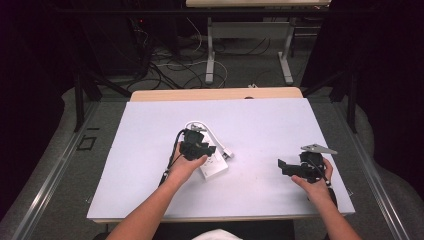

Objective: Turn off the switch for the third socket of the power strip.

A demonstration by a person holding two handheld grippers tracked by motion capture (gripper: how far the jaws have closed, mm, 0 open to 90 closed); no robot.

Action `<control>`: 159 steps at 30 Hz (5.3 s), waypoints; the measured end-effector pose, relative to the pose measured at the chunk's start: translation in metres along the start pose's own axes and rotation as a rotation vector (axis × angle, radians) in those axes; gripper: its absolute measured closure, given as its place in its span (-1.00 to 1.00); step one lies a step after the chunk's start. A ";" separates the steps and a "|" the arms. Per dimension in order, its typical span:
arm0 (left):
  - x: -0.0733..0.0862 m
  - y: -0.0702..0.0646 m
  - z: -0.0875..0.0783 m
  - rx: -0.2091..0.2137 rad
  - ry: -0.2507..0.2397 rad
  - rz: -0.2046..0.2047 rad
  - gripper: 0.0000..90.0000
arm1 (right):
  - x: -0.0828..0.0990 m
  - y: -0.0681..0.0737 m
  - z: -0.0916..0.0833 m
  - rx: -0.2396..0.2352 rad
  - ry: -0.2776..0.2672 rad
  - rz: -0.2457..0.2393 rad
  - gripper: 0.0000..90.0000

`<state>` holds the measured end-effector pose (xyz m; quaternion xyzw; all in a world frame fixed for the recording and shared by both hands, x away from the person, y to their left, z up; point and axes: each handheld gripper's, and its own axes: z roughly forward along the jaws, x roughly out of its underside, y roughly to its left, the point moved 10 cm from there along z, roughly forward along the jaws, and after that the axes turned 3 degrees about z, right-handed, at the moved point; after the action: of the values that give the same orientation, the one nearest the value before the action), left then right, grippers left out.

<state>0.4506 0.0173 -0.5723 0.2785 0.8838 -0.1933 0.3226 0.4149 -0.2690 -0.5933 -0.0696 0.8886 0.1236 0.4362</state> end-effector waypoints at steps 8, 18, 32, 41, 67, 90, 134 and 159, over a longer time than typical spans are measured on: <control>-0.003 0.005 -0.007 -0.015 -0.026 -0.002 0.19 | 0.000 0.000 0.000 0.001 0.000 0.001 -1.00; -0.007 0.010 -0.017 -0.006 -0.082 0.017 -0.06 | 0.000 0.000 0.000 0.000 -0.001 0.001 -1.00; -0.006 0.032 -0.031 -0.061 -0.100 0.072 -0.56 | 0.000 0.000 -0.001 0.001 -0.002 0.001 -1.00; 0.004 0.039 -0.035 -0.086 -0.059 0.114 -0.77 | 0.000 0.000 0.000 0.002 0.000 0.001 -1.00; 0.005 0.079 -0.082 -0.120 -0.198 0.008 -0.99 | 0.000 0.001 -0.001 0.003 -0.004 0.002 -1.00; 0.047 0.130 -0.111 -0.188 -0.248 -0.135 -1.00 | 0.000 0.001 0.000 0.005 -0.001 0.001 -1.00; 0.114 0.177 -0.102 -0.282 -0.236 -0.224 -0.99 | 0.002 -0.002 0.002 0.012 0.001 -0.002 -1.00; 0.120 0.183 -0.097 -0.286 -0.222 -0.248 -0.99 | 0.004 -0.005 0.005 0.016 0.014 0.008 -1.00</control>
<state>0.4422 0.2534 -0.6134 0.0963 0.8887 -0.1335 0.4279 0.4174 -0.2729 -0.6007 -0.0636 0.8929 0.1176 0.4299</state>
